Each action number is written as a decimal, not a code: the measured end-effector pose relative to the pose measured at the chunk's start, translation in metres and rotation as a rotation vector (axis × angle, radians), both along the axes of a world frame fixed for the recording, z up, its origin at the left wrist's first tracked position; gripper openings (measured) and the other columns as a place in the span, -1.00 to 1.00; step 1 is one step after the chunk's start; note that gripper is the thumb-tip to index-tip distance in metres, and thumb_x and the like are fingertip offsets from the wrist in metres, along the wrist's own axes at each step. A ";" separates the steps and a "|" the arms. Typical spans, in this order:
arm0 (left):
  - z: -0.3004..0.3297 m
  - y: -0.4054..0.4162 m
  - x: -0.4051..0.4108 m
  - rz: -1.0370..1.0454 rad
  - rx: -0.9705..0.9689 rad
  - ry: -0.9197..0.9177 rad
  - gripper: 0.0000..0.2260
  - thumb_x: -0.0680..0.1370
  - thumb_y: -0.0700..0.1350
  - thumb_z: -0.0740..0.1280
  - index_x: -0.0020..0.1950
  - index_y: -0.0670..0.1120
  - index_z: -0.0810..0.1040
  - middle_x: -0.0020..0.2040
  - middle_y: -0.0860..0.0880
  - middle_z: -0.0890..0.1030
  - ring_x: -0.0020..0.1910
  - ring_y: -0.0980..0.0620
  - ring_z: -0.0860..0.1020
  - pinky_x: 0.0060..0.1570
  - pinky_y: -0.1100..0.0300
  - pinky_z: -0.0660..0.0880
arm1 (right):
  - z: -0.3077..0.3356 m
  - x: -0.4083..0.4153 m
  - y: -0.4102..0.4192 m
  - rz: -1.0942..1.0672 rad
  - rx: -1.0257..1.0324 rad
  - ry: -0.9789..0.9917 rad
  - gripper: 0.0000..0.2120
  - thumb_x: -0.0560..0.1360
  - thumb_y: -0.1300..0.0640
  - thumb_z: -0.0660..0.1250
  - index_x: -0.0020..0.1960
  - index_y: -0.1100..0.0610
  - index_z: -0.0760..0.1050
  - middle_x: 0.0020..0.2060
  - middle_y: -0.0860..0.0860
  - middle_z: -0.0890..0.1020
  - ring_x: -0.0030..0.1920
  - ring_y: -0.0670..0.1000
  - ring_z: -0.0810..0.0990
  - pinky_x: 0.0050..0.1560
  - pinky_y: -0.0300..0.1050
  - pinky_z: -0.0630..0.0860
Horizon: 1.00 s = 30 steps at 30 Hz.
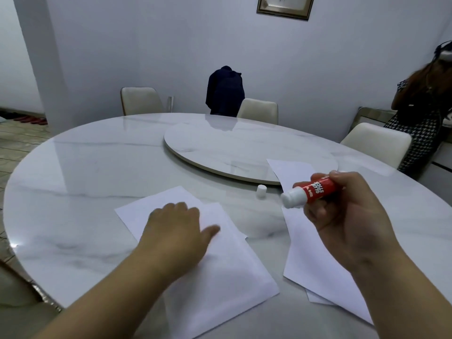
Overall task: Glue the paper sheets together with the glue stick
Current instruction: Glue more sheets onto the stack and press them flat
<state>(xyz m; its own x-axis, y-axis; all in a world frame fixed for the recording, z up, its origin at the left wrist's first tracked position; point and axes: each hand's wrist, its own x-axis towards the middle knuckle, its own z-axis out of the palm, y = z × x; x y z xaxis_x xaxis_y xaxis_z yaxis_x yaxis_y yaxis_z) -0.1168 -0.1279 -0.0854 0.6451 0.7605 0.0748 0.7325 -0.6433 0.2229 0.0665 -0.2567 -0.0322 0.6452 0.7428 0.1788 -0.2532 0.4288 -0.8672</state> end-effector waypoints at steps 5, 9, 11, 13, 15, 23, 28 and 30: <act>-0.010 0.006 0.000 -0.132 -0.152 0.144 -0.35 0.55 0.22 0.09 0.55 0.04 -0.08 0.57 0.08 -0.14 0.54 0.09 -0.17 0.49 0.12 -0.18 | -0.009 -0.009 0.027 -0.055 -0.162 -0.303 -0.84 0.55 0.21 0.21 -0.14 0.21 0.52 -0.42 0.06 0.62 -0.47 0.01 0.51 -0.39 -0.16 0.46; -0.014 0.004 0.005 -0.190 -0.096 0.020 -0.43 0.60 0.16 0.02 0.55 0.08 -0.10 0.56 0.16 -0.11 0.53 0.19 -0.14 0.45 0.22 -0.21 | -0.031 -0.014 0.064 -0.085 -0.359 -0.638 -0.88 0.53 0.20 0.23 -0.09 0.24 0.50 -0.47 -0.03 0.66 -0.43 -0.03 0.57 -0.33 -0.14 0.50; -0.021 0.004 0.007 -0.204 -0.072 0.047 -0.45 0.60 0.15 -0.01 0.55 0.07 -0.10 0.57 0.14 -0.11 0.53 0.20 -0.14 0.48 0.20 -0.21 | -0.042 -0.014 0.079 -0.092 -0.428 -0.738 -0.86 0.50 0.18 0.24 -0.11 0.26 0.48 -0.42 -0.01 0.66 -0.45 -0.08 0.54 -0.32 -0.15 0.47; -0.025 0.006 0.007 -0.208 -0.079 0.072 -0.45 0.61 0.14 -0.02 0.55 0.06 -0.10 0.57 0.14 -0.12 0.53 0.20 -0.14 0.49 0.19 -0.21 | -0.048 -0.013 0.090 -0.082 -0.467 -0.819 -0.84 0.48 0.16 0.24 -0.11 0.27 0.47 -0.32 0.04 0.68 -0.47 -0.12 0.52 -0.35 -0.25 0.44; -0.025 0.007 0.007 -0.209 -0.077 0.079 -0.45 0.61 0.14 -0.02 0.55 0.05 -0.11 0.57 0.13 -0.13 0.53 0.19 -0.15 0.49 0.18 -0.21 | -0.051 -0.011 0.096 -0.060 -0.486 -0.892 -0.84 0.51 0.14 0.24 -0.10 0.25 0.47 -0.34 -0.01 0.64 -0.51 -0.19 0.49 -0.43 -0.40 0.38; -0.025 0.008 0.008 -0.215 -0.078 0.108 -0.43 0.60 0.16 -0.01 0.55 0.05 -0.12 0.57 0.11 -0.13 0.53 0.17 -0.14 0.51 0.14 -0.18 | -0.046 -0.005 0.085 0.037 -0.531 -1.040 -0.76 0.44 0.10 0.26 -0.10 0.30 0.46 -0.19 0.30 0.59 -0.34 0.04 0.42 -0.27 -0.06 0.38; -0.025 0.009 0.009 -0.221 -0.086 0.119 -0.43 0.60 0.16 -0.01 0.55 0.04 -0.12 0.57 0.12 -0.12 0.53 0.17 -0.13 0.51 0.15 -0.18 | -0.043 -0.014 0.045 0.157 -0.537 -1.025 -0.76 0.37 0.05 0.26 -0.17 0.24 0.48 -0.24 0.26 0.59 -0.37 0.02 0.42 -0.31 -0.02 0.40; -0.024 0.009 0.009 -0.221 -0.095 0.124 -0.43 0.60 0.16 -0.01 0.55 0.04 -0.12 0.57 0.12 -0.12 0.53 0.17 -0.13 0.50 0.16 -0.18 | -0.043 -0.018 0.024 0.195 -0.518 -0.982 -0.86 0.37 0.09 0.27 -0.21 0.17 0.50 -0.27 0.19 0.62 -0.39 -0.04 0.44 -0.33 -0.08 0.40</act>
<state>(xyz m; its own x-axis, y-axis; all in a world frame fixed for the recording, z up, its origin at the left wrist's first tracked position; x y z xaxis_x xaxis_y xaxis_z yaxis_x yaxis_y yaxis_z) -0.1075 -0.1188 -0.1097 0.7959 0.6000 -0.0805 0.6022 -0.7710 0.2072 0.0480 -0.2328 -0.0749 0.2598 0.9476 0.1860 0.6140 -0.0134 -0.7892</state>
